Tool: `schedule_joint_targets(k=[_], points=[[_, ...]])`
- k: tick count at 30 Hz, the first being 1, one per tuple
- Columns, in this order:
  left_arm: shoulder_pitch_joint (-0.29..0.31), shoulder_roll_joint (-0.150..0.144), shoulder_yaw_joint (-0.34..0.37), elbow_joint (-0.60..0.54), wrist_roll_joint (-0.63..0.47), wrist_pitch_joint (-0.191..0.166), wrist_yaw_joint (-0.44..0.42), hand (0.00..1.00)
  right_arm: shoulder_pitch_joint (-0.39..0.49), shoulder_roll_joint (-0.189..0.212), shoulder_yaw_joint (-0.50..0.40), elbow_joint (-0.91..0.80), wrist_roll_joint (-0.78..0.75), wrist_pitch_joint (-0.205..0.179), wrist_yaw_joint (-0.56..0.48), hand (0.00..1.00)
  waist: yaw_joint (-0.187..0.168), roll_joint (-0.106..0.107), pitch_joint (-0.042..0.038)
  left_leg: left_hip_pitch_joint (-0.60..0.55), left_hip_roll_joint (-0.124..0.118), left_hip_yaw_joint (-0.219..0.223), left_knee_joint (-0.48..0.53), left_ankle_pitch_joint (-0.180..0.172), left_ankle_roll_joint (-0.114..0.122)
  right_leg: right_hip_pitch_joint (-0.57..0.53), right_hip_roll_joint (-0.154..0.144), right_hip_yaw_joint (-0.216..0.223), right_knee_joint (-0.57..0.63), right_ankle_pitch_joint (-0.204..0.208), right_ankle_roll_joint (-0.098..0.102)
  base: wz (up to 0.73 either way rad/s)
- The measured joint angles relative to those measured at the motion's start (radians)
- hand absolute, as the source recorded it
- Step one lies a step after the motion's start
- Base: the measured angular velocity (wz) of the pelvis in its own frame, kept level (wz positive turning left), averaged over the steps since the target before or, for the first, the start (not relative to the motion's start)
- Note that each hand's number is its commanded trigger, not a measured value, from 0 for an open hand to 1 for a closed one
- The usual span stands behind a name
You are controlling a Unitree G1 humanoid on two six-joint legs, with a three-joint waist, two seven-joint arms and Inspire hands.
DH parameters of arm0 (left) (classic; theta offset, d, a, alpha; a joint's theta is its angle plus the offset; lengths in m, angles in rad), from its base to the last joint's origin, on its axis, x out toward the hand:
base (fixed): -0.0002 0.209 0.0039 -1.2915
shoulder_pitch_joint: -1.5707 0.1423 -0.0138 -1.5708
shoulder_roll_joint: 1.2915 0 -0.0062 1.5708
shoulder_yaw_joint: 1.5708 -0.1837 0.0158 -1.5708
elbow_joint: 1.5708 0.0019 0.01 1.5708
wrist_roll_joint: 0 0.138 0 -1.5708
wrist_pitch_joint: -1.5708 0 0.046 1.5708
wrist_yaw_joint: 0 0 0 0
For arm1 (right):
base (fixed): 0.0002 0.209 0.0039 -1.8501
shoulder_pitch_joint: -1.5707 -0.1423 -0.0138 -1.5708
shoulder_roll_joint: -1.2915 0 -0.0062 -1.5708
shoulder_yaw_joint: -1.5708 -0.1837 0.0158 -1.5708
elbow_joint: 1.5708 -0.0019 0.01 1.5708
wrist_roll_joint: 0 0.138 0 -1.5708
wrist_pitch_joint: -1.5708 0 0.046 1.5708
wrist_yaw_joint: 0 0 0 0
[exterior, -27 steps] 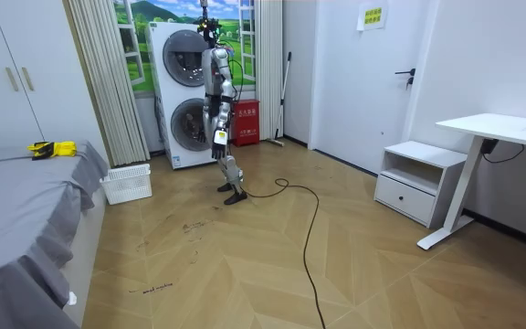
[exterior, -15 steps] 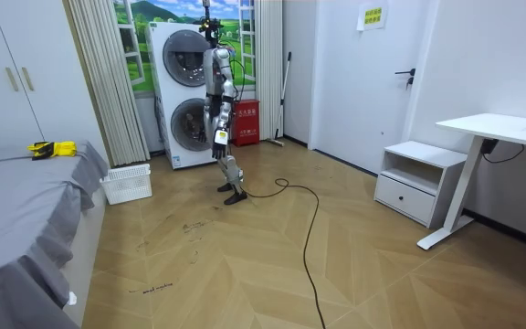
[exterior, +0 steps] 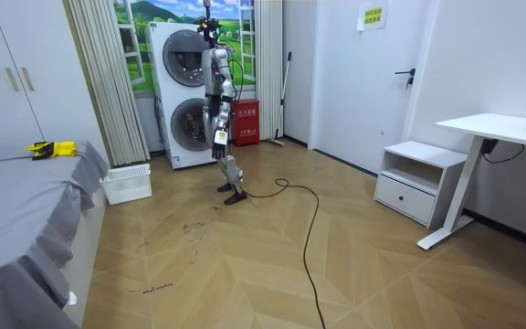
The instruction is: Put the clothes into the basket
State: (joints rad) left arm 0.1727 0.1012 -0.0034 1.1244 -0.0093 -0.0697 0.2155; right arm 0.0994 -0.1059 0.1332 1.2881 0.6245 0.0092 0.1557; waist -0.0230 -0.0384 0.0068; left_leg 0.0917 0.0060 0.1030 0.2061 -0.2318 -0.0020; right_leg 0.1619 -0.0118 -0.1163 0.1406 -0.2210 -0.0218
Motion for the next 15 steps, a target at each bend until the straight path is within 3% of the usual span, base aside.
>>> schedule_joint_targets(k=[3,5,7,9,11,12,13,14,15], points=[[-0.004,0.0,-0.001,-0.001,-0.026,-0.001,0.0,0.0,-0.004,-0.002,0.002,-0.001,0.004,0.001,0.001,0.0,0.005,0.006,0.0051,-0.033,0.015,0.001,0.056,-0.022,0.001,-0.013,0.009,-0.007,0.017,-0.001,-0.002,0.04],[-0.005,0.004,0.001,-0.003,-0.053,-0.002,0.0,0.0,-0.002,0.0,0.003,-0.001,0.005,0.001,0.001,0.0,0.004,0.017,0.0037,-0.093,0.039,-0.003,0.172,-0.065,-0.005,-0.039,0.023,-0.019,0.059,-0.028,-0.013,0.02],[-0.002,0.014,0.015,-0.008,-0.101,-0.003,0.0,0.0,-0.002,0.003,0.002,-0.003,0.015,-0.007,0.001,0.0,0.004,0.015,0.005,-0.149,0.055,0.0,0.297,-0.078,-0.01,-0.05,0.03,-0.021,0.092,-0.058,-0.021,0.19],[-0.003,0.023,0.021,-0.014,-0.118,-0.003,0.0,0.0,-0.002,0.004,0.001,-0.001,0.02,-0.008,0.0,0.0,0.005,0.014,0.0062,-0.197,0.073,0.004,0.407,-0.077,-0.01,-0.052,0.03,-0.018,0.123,-0.082,-0.033,0.16],[0.017,0.024,0.02,-0.017,-0.138,-0.003,0.006,0.0,0.002,-0.001,0.003,0.0,0.036,-0.008,-0.001,0.0,0.004,0.009,0.0087,-0.282,0.082,-0.001,0.548,-0.052,-0.006,-0.035,0.028,-0.017,0.139,-0.095,-0.041,0.09],[0.021,0.023,0.014,-0.017,-0.146,-0.002,0.008,0.0,0.004,-0.003,0.004,-0.001,0.046,-0.008,-0.002,0.0,0.004,0.007,0.0081,-0.301,0.068,-0.007,0.531,-0.054,-0.004,-0.034,0.023,-0.014,0.139,-0.097,-0.041,0.08],[0.025,0.018,-0.012,-0.02,-0.16,-0.002,0.009,0.0,0.003,-0.012,0.005,-0.001,0.057,-0.006,-0.004,0.0,0.005,0.006,0.0081,-0.349,0.034,-0.014,0.439,-0.05,-0.001,-0.043,0.003,-0.014,0.146,-0.106,-0.035,0.0],[0.026,0.012,-0.02,-0.028,-0.187,-0.004,0.009,0.0,0.003,-0.02,0.01,-0.003,0.059,-0.003,-0.008,0.0,0.01,0.001,0.0056,-0.399,0.007,-0.012,0.306,-0.014,-0.016,-0.054,-0.012,-0.011,0.154,-0.118,-0.023,-0.08],[0.026,0.01,-0.02,-0.028,-0.196,-0.006,0.009,0.0,0.003,-0.023,0.012,-0.003,0.057,-0.001,-0.011,0.0,0.016,0.002,0.0049,-0.418,-0.003,-0.012,0.228,0.019,-0.019,-0.055,-0.019,-0.007,0.155,-0.123,-0.019,-0.41]])
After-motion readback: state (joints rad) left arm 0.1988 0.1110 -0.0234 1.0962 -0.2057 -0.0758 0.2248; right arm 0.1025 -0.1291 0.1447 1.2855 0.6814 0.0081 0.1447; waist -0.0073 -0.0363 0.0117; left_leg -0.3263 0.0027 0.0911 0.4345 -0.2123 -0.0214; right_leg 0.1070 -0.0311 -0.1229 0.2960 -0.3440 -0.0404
